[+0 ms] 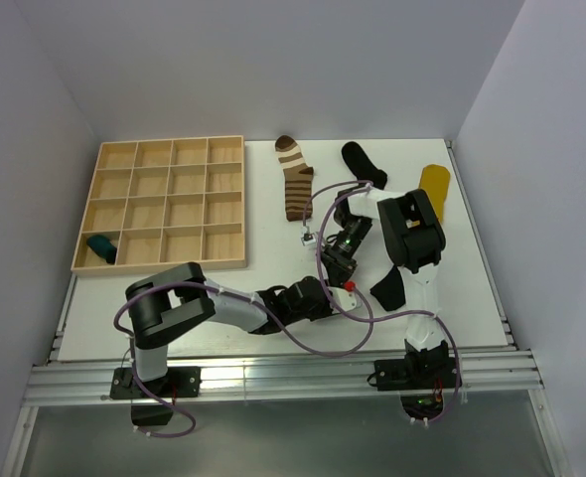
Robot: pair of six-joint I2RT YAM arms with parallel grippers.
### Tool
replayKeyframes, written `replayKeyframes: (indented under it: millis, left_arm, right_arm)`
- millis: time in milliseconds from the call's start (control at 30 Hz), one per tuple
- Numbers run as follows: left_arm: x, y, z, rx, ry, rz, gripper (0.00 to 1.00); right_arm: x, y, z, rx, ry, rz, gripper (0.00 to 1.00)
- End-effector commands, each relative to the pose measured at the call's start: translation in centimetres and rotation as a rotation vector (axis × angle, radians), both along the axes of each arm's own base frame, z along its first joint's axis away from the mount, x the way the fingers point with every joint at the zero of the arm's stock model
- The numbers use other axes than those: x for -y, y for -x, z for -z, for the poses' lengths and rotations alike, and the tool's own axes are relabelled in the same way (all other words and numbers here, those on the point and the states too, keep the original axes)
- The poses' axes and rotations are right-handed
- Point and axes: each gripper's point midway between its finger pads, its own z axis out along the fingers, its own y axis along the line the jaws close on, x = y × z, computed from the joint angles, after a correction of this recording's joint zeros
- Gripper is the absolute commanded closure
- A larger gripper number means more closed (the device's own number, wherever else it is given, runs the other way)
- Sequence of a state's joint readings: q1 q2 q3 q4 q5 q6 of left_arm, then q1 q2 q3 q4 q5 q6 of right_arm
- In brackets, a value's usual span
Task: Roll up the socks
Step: Pick up the sock at the center of the board.
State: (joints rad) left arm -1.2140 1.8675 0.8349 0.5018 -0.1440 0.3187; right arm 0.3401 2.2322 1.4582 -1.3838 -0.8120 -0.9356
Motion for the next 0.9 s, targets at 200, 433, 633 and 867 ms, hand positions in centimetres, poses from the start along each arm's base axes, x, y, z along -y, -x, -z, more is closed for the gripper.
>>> replayKeyframes:
  millis: [200, 433, 633, 867]
  left_arm:
    - [-1.6, 2.3, 5.3, -0.158, -0.146, 0.041, 1.0]
    - [-1.3, 1.9, 4.8, -0.205, -0.122, 0.026, 1.0]
    - [-0.9, 1.1, 2.9, -0.244, -0.057, -0.01, 1.0]
    - [-0.9, -0.9, 0.8, -0.284, 0.026, -0.093, 1.0]
  right_arm:
    - [1.3, -3.6, -1.6, 0.187, 0.005, 0.059, 0.47]
    - [2.6, -6.5, -4.2, 0.296, 0.018, 0.163, 0.44]
    - [4.1, -9.9, -6.5, 0.4, 0.038, 0.306, 0.44]
    - [6.0, -12.5, -8.3, 0.509, 0.068, 0.419, 0.45]
